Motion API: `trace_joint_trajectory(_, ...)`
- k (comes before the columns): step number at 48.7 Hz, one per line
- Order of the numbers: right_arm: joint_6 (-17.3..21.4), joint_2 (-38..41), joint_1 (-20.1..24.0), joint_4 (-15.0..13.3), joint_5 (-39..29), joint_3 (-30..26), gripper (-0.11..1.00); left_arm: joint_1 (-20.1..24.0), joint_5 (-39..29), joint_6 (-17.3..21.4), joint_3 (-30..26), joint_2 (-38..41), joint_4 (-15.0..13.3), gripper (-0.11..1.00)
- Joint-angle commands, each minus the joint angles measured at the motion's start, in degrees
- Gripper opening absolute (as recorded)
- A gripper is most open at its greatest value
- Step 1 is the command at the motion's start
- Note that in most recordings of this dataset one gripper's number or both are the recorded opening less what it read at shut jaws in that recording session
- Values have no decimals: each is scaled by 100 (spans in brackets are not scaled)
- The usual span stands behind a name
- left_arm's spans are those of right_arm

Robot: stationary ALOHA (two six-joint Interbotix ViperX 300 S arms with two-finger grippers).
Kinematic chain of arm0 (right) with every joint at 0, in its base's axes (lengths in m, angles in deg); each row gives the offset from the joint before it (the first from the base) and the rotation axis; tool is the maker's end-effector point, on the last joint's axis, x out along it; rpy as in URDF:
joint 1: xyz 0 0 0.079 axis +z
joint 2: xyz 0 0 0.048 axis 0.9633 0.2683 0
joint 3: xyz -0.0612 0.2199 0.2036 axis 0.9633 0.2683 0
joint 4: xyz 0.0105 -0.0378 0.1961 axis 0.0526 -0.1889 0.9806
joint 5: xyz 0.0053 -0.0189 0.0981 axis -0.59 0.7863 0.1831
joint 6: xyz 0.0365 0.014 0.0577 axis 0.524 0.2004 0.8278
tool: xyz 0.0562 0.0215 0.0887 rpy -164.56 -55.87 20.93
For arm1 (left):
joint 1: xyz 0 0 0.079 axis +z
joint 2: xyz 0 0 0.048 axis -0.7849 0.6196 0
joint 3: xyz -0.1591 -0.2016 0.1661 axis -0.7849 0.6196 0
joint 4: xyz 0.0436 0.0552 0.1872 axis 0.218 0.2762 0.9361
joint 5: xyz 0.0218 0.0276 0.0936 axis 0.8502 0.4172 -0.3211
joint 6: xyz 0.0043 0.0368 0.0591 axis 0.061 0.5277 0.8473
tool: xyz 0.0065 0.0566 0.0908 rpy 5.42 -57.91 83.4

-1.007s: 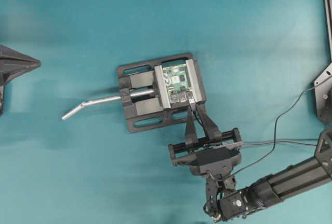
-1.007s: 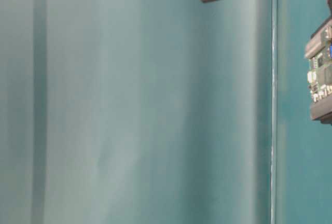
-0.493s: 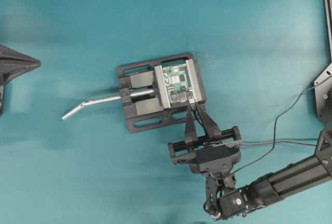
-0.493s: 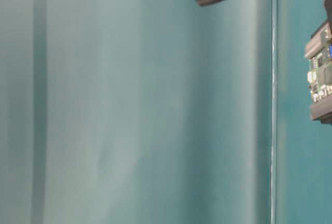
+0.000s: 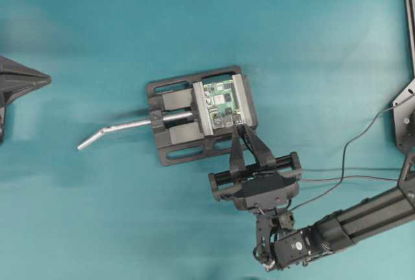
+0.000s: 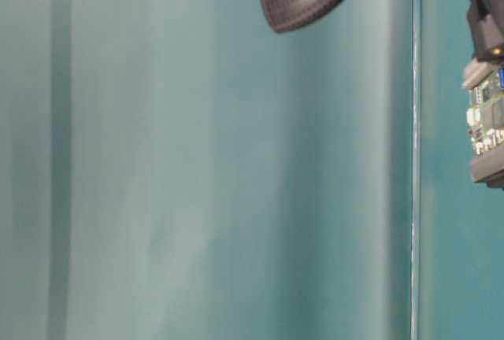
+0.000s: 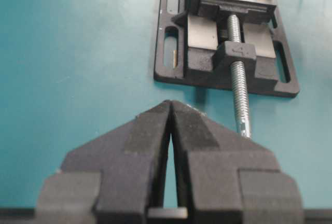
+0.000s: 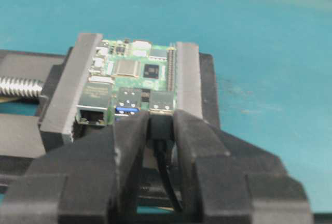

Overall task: Insert the USB into the fixed PCB.
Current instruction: 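Push the USB plug forward into the port with the right gripper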

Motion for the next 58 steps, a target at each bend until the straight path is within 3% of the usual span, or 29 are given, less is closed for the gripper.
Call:
trace_joint_trajectory(1, -18, -325, -360, -88, -18, 26, 21, -9, 26, -18, -158, 44, 18, 3)
trace_joint_trajectory(18, 53, -264, -360, -88, -369, 211, 21, -9, 26, -18, -158, 44, 18, 3)
trace_joint_trajectory(34, 62, -53, -404, -237, -387, 158, 21, -9, 26, -18, -158, 44, 18, 3)
trace_joint_trajectory(58, 229, -35, -431, -237, -422, 97, 21, -18, 26, -18, -158, 44, 18, 3)
